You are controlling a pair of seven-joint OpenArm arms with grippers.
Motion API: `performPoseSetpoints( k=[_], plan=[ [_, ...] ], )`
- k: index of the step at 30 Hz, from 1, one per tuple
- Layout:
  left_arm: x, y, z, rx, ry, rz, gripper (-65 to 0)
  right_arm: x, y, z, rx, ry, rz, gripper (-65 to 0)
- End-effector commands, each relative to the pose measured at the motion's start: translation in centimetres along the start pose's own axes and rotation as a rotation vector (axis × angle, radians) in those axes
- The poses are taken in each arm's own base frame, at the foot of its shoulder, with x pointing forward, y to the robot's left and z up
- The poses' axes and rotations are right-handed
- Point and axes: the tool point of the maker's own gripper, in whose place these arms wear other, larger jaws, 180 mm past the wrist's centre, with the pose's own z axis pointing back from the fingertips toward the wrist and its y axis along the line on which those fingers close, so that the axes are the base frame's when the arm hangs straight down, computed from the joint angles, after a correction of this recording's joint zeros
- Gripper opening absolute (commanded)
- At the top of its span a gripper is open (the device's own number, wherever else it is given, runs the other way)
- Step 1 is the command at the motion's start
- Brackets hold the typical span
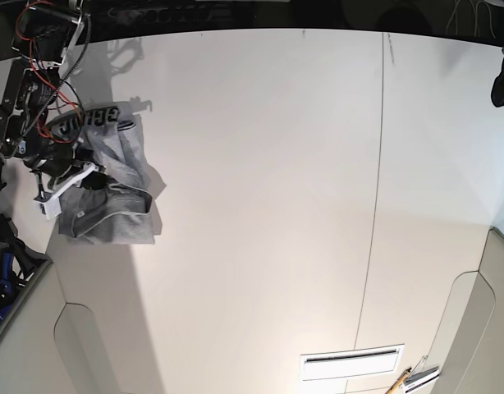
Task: Fold the T-shirt properly
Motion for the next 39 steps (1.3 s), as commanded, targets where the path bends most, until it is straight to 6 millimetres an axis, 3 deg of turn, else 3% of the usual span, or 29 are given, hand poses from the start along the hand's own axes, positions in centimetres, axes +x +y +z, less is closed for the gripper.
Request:
performPoseSetpoints(
  k=[1,5,10,13,18,20,22,24,27,33,39],
  plan=[
    [1.3,-0.4,0.2,-0.017,-0.039,-0.025,-65.0,-3.2,-3.0,0.8,-0.125,0.141,-0.003,-65.0],
    [1.5,-0.5,0.2,-0.020,-0.045,-0.025,-65.0,-2.5,-3.0,1.3,-0.118,0.108,-0.008,-65.0],
    [1.5,-0.5,0.2,-0.020,-0.044,-0.025,-65.0,2.0,-1.8,3.3,-0.131,-0.021,0.065,-65.0],
    [1.5,-0.5,0.2,-0.020,-0.045,-0.026,-65.0,6.2,-0.3,6.0,-0.155,-0.156,0.134,-65.0],
    [1.5,-0.5,0.2,-0.020,-0.047,-0.026,-65.0,13.9,4.3,12.1,-0.166,-0.437,0.283,-65.0],
    [1.5,-0.5,0.2,-0.020,-0.048,-0.025,-65.0,15.6,5.8,14.4,-0.174,-0.520,0.332,-65.0],
    [1.5,-0.5,0.2,-0.020,-0.046,-0.025,-65.0,15.5,6.6,15.5,-0.187,-0.549,0.365,-65.0],
    [1.2,-0.4,0.2,-0.018,-0.032,-0.025,-65.0,14.0,6.8,15.8,-0.190,-0.525,0.386,-65.0],
    [-0.4,-0.2,0.8,-0.005,0.037,-0.016,-65.0,9.6,7.1,16.0,-0.190,-0.436,0.435,-65.0],
    [-6.5,0.5,3.9,0.053,0.256,0.053,-65.0,-2.9,6.7,17.6,-0.213,-0.107,0.569,-65.0],
    [-11.4,1.1,9.0,0.126,0.485,0.102,-65.0,-14.7,2.7,20.7,-0.250,0.354,0.584,-65.0]
  ],
)
